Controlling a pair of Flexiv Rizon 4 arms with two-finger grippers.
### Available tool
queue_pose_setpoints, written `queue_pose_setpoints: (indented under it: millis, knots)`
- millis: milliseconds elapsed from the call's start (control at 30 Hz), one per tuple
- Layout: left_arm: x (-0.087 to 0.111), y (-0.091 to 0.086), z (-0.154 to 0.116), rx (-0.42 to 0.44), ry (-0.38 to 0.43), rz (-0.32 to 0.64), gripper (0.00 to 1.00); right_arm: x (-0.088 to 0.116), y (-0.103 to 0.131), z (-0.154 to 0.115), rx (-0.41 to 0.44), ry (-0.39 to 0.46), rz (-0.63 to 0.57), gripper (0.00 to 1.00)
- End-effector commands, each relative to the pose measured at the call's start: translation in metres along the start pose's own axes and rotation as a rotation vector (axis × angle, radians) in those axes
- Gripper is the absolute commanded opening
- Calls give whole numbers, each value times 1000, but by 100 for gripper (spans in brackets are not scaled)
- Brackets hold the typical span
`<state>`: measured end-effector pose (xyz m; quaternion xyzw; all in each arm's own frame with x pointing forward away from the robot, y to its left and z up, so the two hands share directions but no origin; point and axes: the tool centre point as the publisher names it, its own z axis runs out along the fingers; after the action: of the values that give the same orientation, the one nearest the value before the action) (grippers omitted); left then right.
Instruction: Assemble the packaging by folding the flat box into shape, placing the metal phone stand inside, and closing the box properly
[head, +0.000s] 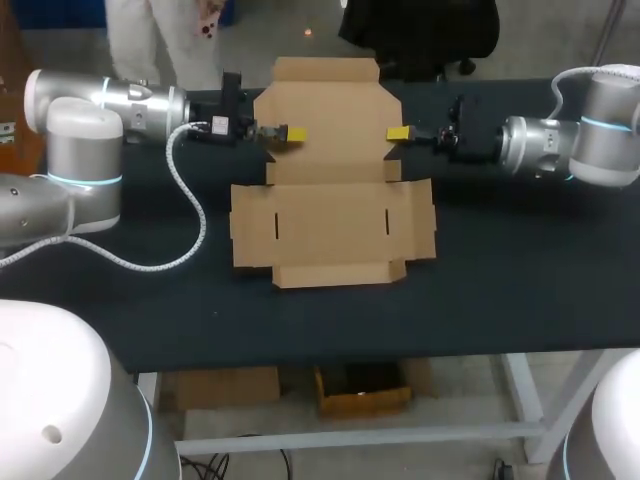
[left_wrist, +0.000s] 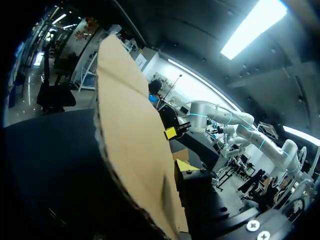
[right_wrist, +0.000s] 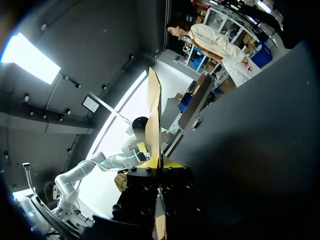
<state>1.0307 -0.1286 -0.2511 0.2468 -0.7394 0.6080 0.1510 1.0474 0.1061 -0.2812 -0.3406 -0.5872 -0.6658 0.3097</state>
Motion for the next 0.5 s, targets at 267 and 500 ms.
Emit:
queue_pose_setpoints:
  millis: [267, 500]
  knots:
    - [0, 0, 2, 0, 6, 3, 5, -1, 1, -1, 0, 18, -9, 0]
    - [1, 1, 3, 1, 12, 6, 0, 0, 1, -1, -2, 25, -13, 0]
